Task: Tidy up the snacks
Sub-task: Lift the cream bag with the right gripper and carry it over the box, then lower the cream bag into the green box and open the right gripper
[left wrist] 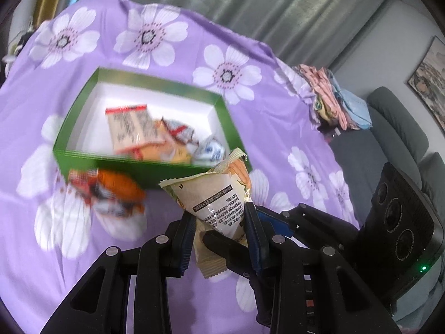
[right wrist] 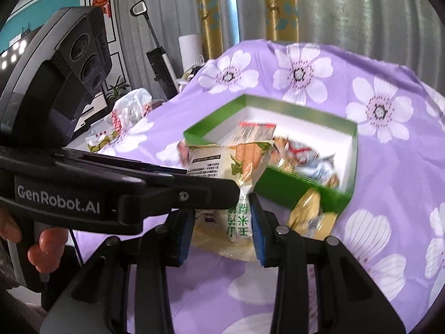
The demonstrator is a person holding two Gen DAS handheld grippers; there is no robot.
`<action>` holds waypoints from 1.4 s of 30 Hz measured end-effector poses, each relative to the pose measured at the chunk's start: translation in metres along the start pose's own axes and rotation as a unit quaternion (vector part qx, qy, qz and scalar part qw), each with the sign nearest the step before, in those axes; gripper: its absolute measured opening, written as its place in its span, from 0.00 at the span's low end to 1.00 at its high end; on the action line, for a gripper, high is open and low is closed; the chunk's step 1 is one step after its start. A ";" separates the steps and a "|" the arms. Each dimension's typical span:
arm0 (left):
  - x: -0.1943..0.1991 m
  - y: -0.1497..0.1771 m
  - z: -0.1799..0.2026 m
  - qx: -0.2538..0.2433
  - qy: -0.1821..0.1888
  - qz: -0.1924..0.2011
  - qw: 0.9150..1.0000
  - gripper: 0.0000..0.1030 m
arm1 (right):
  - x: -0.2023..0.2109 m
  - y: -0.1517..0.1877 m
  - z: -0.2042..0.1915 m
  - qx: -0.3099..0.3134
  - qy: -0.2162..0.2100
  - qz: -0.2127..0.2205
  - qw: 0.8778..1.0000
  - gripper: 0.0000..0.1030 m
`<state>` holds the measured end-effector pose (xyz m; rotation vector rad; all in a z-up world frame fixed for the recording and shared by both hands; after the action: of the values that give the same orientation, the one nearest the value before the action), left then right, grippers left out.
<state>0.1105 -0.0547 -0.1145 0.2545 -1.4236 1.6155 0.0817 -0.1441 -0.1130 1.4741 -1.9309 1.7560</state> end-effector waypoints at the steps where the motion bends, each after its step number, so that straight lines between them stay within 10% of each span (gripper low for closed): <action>1: -0.001 -0.005 -0.001 -0.004 0.000 0.003 1.000 0.33 | -0.001 -0.006 0.002 0.001 0.002 0.004 1.000 0.36; 29: -0.089 -0.061 -0.078 0.054 -0.020 -0.045 0.997 0.33 | -0.097 -0.070 0.057 -0.037 0.063 -0.029 0.997 0.41; 33: -0.080 -0.064 -0.084 0.069 -0.021 -0.032 0.997 0.74 | -0.093 -0.069 0.062 -0.035 0.093 -0.017 0.995 0.51; 42: -0.034 -0.063 -0.083 0.057 -0.054 0.001 0.997 0.77 | -0.046 -0.061 0.068 -0.061 0.091 0.017 0.994 0.67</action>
<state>0.2088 -0.0074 -0.1209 0.4111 -1.4149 1.7092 0.1815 -0.1647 -0.1227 1.2040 -1.9433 1.6874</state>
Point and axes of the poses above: each gripper's, at about its wrist camera, not at the fingertips, and x roughly against the way its jaws point, z to its right, y to its underside, the point moved 4 cm from there along -x, roughly the way its jaws point, and after that the axes turned 15 degrees about -x, right-handed, at the moved point
